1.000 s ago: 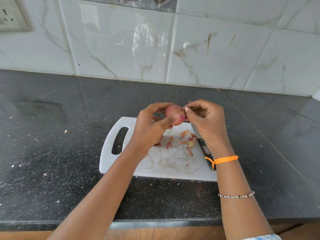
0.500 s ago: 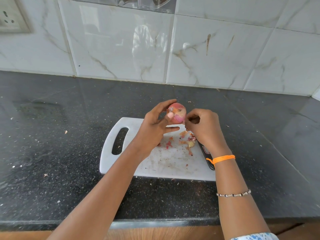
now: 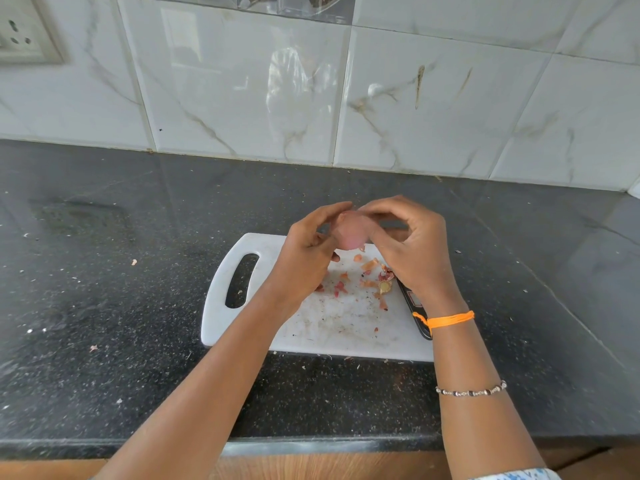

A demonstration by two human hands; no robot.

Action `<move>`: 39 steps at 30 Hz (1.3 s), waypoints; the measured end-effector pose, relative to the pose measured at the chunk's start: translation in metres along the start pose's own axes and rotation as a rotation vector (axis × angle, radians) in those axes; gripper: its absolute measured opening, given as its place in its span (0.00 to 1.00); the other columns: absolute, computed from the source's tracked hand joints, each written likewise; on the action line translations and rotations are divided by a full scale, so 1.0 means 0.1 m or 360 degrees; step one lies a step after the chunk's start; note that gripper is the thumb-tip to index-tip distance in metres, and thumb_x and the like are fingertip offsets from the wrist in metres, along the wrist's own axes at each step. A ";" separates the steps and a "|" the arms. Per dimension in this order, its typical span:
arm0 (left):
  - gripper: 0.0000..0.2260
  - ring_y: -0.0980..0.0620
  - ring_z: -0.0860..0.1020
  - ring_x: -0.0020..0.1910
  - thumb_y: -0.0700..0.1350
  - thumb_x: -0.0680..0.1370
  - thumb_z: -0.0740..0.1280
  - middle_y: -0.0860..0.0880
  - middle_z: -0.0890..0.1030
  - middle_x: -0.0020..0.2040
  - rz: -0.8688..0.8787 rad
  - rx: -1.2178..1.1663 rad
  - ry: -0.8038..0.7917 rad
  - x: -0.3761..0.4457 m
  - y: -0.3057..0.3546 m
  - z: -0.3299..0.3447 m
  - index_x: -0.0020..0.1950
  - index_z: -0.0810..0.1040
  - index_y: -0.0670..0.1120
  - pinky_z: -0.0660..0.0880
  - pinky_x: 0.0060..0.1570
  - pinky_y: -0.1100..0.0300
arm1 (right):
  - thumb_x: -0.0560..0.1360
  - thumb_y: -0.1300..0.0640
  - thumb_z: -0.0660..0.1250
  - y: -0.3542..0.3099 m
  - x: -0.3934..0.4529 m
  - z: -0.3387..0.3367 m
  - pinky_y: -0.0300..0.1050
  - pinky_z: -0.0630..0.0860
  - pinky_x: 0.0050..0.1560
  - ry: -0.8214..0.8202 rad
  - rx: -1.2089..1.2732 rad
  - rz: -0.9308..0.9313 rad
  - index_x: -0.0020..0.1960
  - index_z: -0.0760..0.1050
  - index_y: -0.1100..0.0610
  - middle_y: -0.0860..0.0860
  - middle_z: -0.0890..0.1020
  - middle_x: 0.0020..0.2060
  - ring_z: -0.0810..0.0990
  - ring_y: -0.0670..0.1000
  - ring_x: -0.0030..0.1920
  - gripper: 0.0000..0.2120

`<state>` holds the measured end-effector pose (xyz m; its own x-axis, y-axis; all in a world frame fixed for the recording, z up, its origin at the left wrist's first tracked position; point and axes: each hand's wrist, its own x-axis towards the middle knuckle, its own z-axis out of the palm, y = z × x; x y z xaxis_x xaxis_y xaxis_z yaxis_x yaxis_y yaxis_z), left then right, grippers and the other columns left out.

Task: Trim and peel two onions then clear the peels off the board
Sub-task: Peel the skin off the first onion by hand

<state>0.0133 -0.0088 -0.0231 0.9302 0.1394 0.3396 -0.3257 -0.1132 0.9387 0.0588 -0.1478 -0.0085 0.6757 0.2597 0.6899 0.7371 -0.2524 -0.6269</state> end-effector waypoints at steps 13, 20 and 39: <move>0.14 0.66 0.78 0.40 0.38 0.79 0.63 0.51 0.79 0.54 0.0029 0.0041 -0.0023 0.00 0.00 0.00 0.65 0.74 0.45 0.74 0.39 0.71 | 0.71 0.67 0.71 0.08 0.02 -0.01 0.28 0.74 0.43 0.0053 -0.0114 -0.0090 0.42 0.82 0.60 0.46 0.80 0.38 0.80 0.39 0.41 0.03; 0.14 0.65 0.78 0.44 0.37 0.80 0.60 0.50 0.78 0.57 0.0071 -0.0040 -0.0096 0.00 -0.02 -0.02 0.65 0.73 0.47 0.73 0.41 0.70 | 0.71 0.67 0.69 0.12 0.03 0.01 0.32 0.76 0.39 0.0223 -0.0156 0.0151 0.38 0.78 0.57 0.45 0.81 0.34 0.81 0.43 0.36 0.06; 0.16 0.55 0.78 0.56 0.35 0.81 0.55 0.49 0.77 0.60 -0.0008 -0.0430 -0.0245 0.01 -0.03 -0.04 0.66 0.72 0.47 0.77 0.56 0.58 | 0.78 0.61 0.64 0.11 0.02 -0.01 0.50 0.80 0.50 -0.0008 0.0002 0.0313 0.52 0.81 0.56 0.49 0.84 0.46 0.83 0.49 0.49 0.08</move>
<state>0.0150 -0.0047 -0.0254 0.9399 -0.0138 0.3411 -0.3349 0.1558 0.9293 0.0683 -0.1513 -0.0136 0.8068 0.2100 0.5522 0.5908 -0.2978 -0.7499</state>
